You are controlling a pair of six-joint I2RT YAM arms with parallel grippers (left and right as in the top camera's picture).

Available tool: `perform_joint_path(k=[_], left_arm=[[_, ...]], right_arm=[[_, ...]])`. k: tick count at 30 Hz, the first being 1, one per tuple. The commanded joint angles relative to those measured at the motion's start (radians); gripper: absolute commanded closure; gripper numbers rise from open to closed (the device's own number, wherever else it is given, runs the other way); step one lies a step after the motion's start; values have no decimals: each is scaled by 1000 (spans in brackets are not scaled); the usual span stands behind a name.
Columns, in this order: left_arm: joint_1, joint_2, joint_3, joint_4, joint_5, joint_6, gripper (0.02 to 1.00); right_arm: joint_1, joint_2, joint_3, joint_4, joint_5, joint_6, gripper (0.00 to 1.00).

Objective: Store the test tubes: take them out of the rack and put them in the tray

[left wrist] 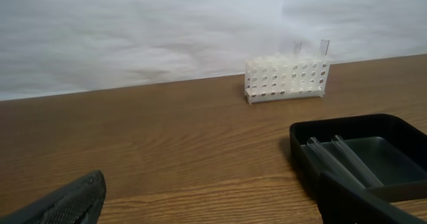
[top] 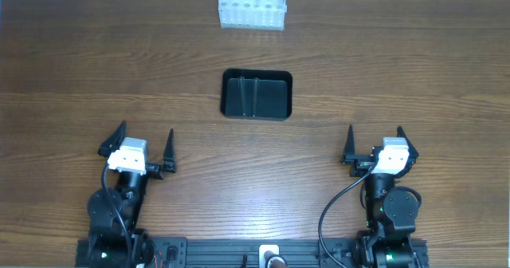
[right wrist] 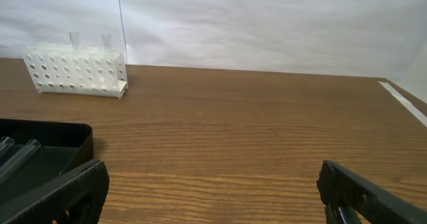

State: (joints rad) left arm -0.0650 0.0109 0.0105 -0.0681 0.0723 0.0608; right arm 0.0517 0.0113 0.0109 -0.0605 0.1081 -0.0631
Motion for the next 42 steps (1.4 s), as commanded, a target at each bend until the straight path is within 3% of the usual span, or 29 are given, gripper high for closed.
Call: perform_joint_path(k=[1, 20, 23, 26, 31, 37, 42], left_arm=[[5, -5, -5, -3, 17, 10, 18], [5, -5, -5, -3, 17, 10, 18], [5, -5, -5, -3, 17, 10, 18], [5, -5, -5, -3, 17, 10, 18], [5, -5, -5, -3, 17, 10, 18], [5, -5, -5, -3, 17, 10, 18], [5, -5, -5, -3, 17, 10, 20]], right_arm=[[-5, -6, -6, -3, 5, 2, 7], [-5, -6, -6, 0, 2, 3, 9], [-5, 10, -6, 58, -80, 13, 9], [-5, 67, -5, 172, -100, 28, 9], [-5, 340, 70, 350, -107, 48, 9], [1, 727, 259, 435, -179, 67, 9], [88, 1099, 503, 446, -197, 69, 9]])
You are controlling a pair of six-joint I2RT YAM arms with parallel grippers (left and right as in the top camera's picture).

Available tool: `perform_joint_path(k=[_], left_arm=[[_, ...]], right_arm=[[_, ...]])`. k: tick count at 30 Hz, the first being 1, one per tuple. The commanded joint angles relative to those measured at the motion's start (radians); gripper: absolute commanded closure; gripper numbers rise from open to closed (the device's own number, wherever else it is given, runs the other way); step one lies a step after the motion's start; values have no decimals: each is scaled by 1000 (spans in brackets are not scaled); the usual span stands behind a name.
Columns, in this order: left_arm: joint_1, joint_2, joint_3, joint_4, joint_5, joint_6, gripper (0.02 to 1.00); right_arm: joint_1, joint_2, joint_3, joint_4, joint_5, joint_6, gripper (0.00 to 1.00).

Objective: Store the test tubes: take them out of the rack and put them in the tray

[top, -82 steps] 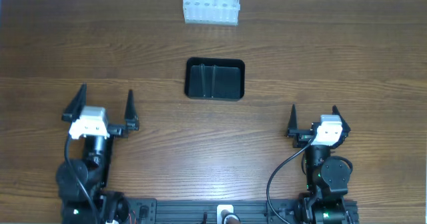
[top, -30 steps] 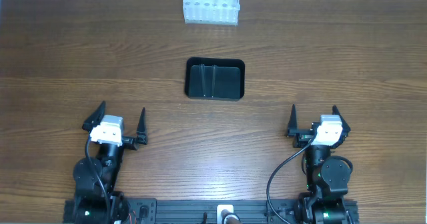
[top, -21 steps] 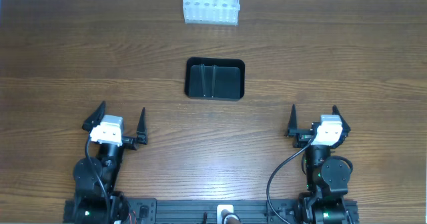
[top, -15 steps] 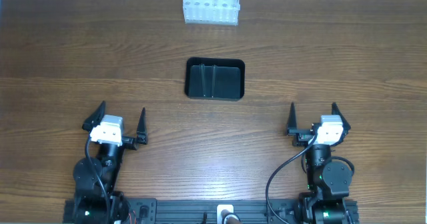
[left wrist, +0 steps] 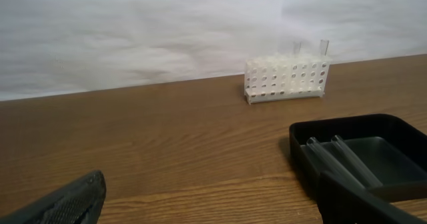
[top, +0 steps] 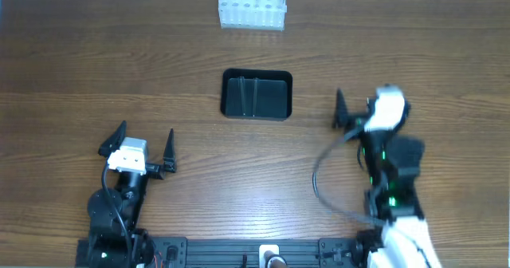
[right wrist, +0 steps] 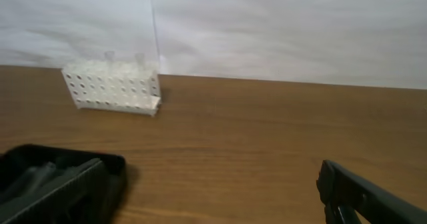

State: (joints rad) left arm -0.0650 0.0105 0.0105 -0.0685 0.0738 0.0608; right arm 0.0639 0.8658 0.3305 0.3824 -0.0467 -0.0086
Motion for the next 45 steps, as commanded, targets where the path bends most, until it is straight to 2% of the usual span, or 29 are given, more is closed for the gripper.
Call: perform_joint_path(k=[1, 4, 10, 12, 15, 19, 23, 29, 37, 45], left_arm=[[5, -5, -5, -3, 15, 10, 20], [5, -5, -5, -3, 15, 10, 20], [5, -5, -5, -3, 15, 10, 18], [5, -5, -5, -3, 15, 10, 18], [5, -5, -5, -3, 15, 10, 18], [5, -5, -5, -3, 15, 10, 20], [5, -5, -5, -3, 15, 10, 18], [5, -5, -5, -3, 15, 10, 20], [5, -5, -5, -3, 15, 10, 20], [5, -5, -5, -3, 15, 10, 18]], right_arm=[[90, 277, 207, 3, -42, 15, 9], [193, 493, 380, -23, -42, 13, 9], [325, 788, 684, -175, -42, 5, 9], [359, 891, 813, -237, 5, 54, 7], [377, 972, 914, -278, 43, 87, 9], [397, 1098, 1084, -345, 52, 113, 9], [403, 1205, 1233, -411, 146, 174, 7], [402, 1348, 1414, -447, 153, 188, 7], [402, 1463, 1547, -446, 222, 187, 9], [399, 1493, 1572, -433, 282, 187, 42]])
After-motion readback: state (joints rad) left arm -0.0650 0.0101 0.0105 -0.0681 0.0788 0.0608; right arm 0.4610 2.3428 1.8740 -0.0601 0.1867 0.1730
